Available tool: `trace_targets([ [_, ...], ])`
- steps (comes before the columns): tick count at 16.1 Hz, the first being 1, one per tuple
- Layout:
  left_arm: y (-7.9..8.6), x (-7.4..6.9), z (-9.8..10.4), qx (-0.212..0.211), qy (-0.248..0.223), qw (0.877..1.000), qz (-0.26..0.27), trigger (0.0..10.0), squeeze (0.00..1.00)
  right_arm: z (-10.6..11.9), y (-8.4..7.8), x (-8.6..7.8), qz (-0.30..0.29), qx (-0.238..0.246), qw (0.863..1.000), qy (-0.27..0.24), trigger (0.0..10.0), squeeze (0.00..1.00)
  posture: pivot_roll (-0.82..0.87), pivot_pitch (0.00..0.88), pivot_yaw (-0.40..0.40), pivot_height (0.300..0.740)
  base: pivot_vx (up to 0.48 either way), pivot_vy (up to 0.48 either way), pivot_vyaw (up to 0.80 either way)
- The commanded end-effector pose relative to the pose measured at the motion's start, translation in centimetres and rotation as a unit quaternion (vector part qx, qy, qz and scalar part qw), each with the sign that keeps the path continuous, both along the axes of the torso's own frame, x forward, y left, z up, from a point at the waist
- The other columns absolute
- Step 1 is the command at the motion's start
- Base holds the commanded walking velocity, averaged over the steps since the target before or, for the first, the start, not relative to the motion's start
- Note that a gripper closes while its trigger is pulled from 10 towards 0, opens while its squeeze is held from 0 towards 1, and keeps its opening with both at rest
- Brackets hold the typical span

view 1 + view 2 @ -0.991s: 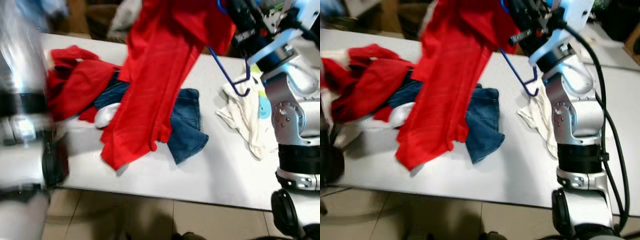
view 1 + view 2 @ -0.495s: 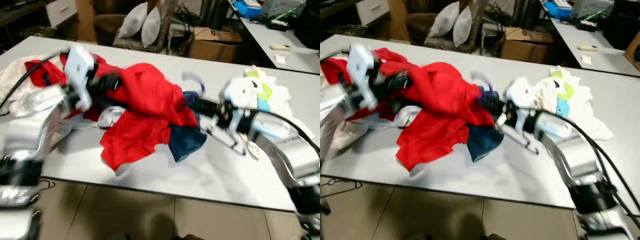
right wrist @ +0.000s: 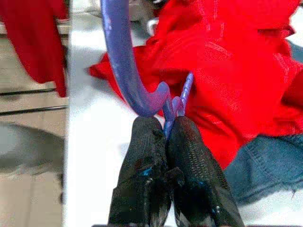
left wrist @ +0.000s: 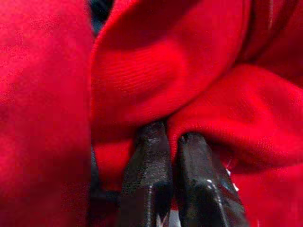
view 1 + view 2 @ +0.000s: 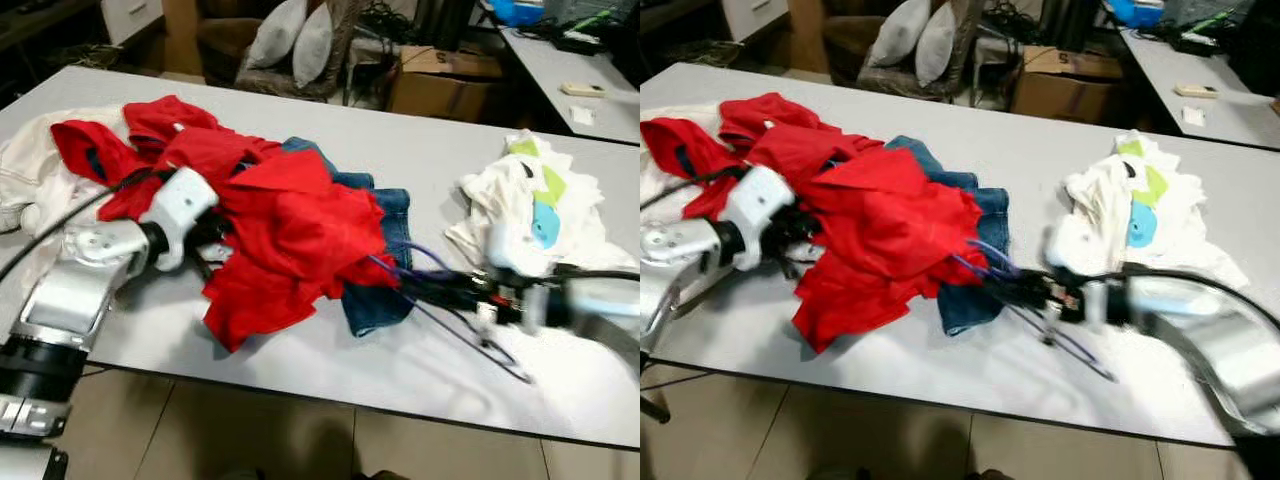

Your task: Hang hanger

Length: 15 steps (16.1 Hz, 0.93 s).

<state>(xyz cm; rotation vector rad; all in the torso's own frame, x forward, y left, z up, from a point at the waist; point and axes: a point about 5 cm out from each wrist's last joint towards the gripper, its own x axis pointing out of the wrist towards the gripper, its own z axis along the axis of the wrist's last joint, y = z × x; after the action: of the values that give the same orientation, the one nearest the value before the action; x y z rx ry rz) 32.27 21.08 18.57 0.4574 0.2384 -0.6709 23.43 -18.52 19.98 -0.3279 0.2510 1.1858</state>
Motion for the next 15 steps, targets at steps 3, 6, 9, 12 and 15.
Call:
trace_targets([
  [3,0.6,1.2,3.2,-0.064,-0.058,0.996,0.037,10.0,1.00,2.1,-1.2,-1.2,0.020,0.018,1.000,0.002,10.0,0.00,0.03,0.000,-0.026,0.740,0.000,0.000,0.00],
  [6,1.9,2.7,5.0,-0.092,-0.119,0.984,0.094,10.0,1.00,2.9,-2.5,-2.8,0.030,0.003,0.999,0.036,10.0,0.00,0.02,0.000,-0.024,0.740,0.000,0.000,0.00],
  [9,3.2,3.9,6.4,-0.105,-0.173,0.967,0.157,10.0,1.00,2.5,-2.5,-4.0,0.040,-0.006,0.997,0.061,10.0,0.00,0.02,0.000,-0.025,0.740,0.000,0.000,0.00],
  [12,4.3,4.5,6.1,-0.038,-0.190,0.963,0.187,10.0,1.00,2.8,-3.3,-4.2,0.014,-0.012,0.998,0.058,10.0,0.00,0.02,0.000,-0.023,0.740,0.000,0.000,0.00],
  [15,4.9,4.0,3.8,-0.001,-0.145,0.978,0.153,10.0,1.00,4.9,-4.2,-4.9,0.004,0.037,0.999,0.038,10.0,0.00,0.02,0.000,-0.024,0.740,0.000,0.000,0.00],
])
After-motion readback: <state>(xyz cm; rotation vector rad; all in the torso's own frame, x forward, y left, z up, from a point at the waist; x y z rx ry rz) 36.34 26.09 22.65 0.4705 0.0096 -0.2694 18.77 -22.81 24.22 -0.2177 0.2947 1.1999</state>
